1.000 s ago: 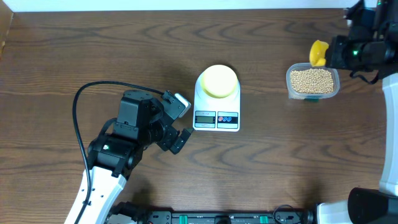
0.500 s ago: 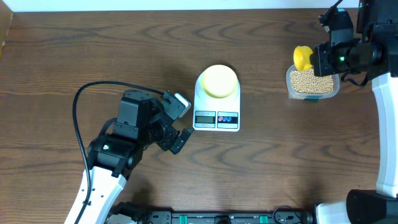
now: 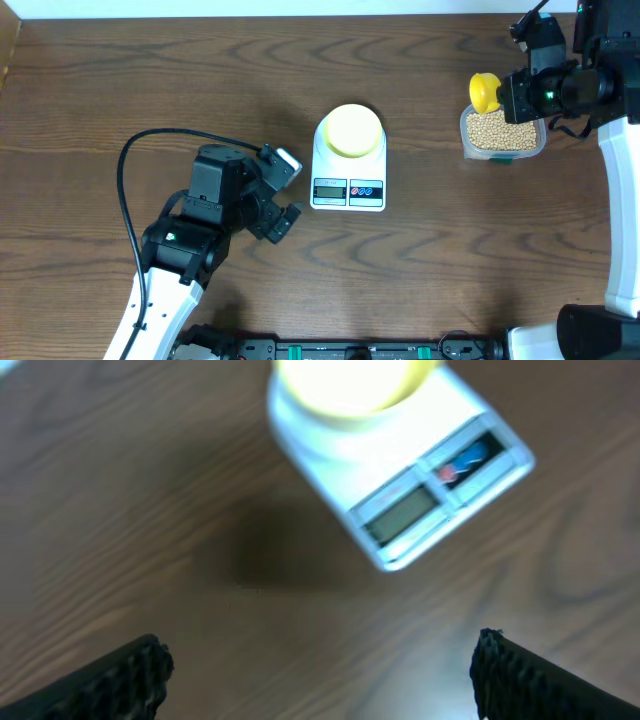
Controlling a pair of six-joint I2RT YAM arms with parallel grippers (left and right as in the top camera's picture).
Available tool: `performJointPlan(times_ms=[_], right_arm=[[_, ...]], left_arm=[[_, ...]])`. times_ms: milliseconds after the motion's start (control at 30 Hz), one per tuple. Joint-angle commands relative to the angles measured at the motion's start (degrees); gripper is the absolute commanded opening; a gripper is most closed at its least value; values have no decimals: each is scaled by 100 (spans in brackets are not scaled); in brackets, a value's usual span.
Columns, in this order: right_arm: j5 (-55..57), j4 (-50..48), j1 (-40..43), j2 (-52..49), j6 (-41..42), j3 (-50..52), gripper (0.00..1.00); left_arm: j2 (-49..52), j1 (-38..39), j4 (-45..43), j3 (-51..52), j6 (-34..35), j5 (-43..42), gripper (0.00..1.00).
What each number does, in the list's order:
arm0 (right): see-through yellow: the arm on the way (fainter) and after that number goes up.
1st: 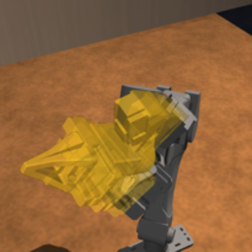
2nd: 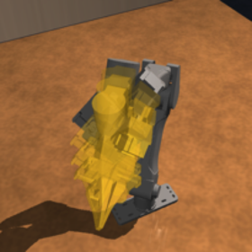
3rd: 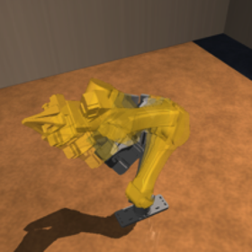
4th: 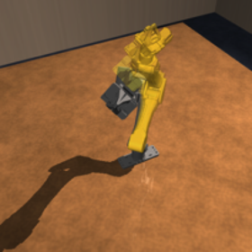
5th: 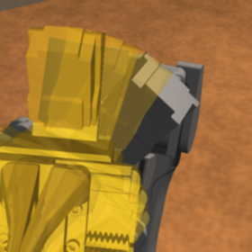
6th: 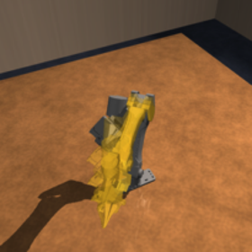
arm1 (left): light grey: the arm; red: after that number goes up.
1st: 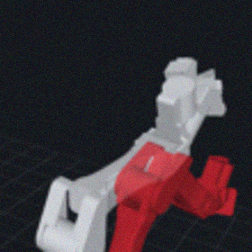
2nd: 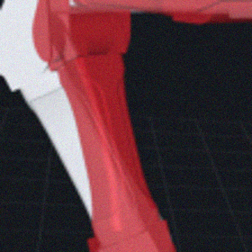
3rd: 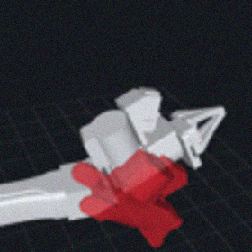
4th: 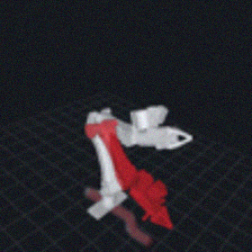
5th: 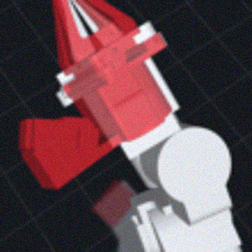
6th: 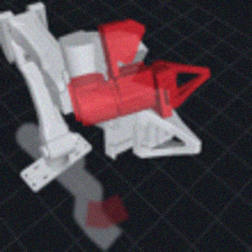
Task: Scoop item into bowl and weigh 50g on scale
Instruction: 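Move the yellow scoop with the right gripper over the soybean tub, then reach the left gripper forward to the scale's front buttons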
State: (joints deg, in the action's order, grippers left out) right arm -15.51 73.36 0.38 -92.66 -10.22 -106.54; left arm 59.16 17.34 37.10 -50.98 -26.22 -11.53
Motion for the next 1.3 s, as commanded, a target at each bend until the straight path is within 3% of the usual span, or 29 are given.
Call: performJointPlan(times_ms=[0,200,333,433,533,767,1000,1167,1267], right_arm=[[-46,-17,-44,-26,-103,-125,1],[-48,-9,-44,-26,-103,-125,1],[-48,-4,-44,-26,-105,-125,1],[-48,-7,-44,-26,-105,-125,1],[-46,52,-44,-26,-122,-125,1],[20,98,-44,-26,-125,-125,1],[17,81,-44,-26,-116,-125,1],[15,79,-44,-26,-94,-125,1],[15,109,-44,-26,-94,-125,1]], left_arm=[[0,-20,11,4,-186,754,98],[0,-17,7,4,-94,332,98],[37,-17,-144,15,-98,-1628,98],[400,50,-835,13,107,-2514,98],[1268,557,-1812,-31,1178,-2511,98],[2286,1462,-2098,-225,1672,-1996,98],[2428,1668,-2240,-223,1978,-2076,98],[2675,1755,-2959,-223,3554,-654,98],[3016,1932,-3324,-223,3753,-326,98]])
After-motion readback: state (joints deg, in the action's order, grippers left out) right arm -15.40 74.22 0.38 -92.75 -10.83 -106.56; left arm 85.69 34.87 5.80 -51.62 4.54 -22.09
